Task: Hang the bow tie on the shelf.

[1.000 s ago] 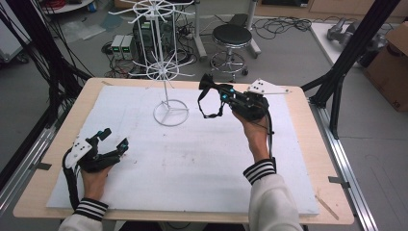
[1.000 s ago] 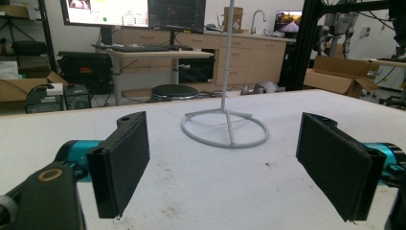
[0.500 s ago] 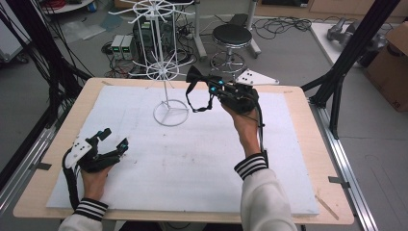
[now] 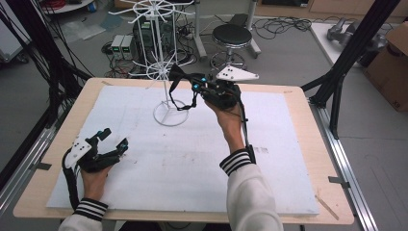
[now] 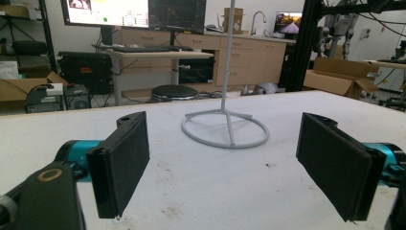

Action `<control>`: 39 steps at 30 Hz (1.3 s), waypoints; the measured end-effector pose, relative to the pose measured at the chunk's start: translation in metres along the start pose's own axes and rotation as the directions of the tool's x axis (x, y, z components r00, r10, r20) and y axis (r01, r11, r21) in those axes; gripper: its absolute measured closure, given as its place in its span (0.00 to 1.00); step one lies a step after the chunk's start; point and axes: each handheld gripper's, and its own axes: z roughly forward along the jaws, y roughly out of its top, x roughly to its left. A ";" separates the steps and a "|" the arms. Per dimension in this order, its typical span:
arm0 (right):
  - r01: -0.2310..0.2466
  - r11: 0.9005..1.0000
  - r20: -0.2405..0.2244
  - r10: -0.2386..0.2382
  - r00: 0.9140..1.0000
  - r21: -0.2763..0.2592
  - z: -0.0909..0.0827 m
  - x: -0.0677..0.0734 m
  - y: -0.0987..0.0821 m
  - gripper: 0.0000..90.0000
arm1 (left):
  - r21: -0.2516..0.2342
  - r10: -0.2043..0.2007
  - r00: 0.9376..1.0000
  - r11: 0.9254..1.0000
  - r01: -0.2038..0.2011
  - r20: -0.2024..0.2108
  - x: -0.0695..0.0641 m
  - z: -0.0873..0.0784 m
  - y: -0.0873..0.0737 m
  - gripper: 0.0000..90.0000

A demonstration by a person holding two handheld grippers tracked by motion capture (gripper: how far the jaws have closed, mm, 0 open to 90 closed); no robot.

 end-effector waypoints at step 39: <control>-0.044 0.994 0.034 0.041 0.999 0.097 0.056 -0.003 -0.025 0.93 | 0.003 0.010 1.000 1.000 -0.010 0.001 -0.001 0.000 0.000 0.21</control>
